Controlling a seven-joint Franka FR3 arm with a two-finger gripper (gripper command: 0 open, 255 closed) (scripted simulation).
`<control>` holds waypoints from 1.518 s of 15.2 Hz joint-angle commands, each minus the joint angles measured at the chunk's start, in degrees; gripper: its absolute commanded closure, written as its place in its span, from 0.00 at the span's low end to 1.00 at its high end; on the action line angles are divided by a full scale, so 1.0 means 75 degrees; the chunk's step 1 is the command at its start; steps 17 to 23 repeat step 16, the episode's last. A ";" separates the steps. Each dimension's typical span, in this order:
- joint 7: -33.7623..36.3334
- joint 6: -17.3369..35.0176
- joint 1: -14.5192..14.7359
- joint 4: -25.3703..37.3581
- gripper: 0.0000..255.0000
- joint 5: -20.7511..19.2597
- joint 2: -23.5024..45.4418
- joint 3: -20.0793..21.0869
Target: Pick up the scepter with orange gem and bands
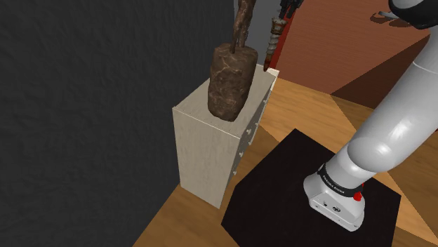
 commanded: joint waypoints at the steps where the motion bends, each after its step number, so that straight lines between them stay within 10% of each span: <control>1: -0.0001 -0.0177 -0.0022 0.0225 1.00 0.0025 0.0059 -0.0011; 14: -0.0007 -0.1907 -0.0361 0.2702 1.00 0.0433 0.0887 -0.0109; 23: -0.0006 -0.1930 -0.0369 0.2737 1.00 0.0440 0.0900 -0.0108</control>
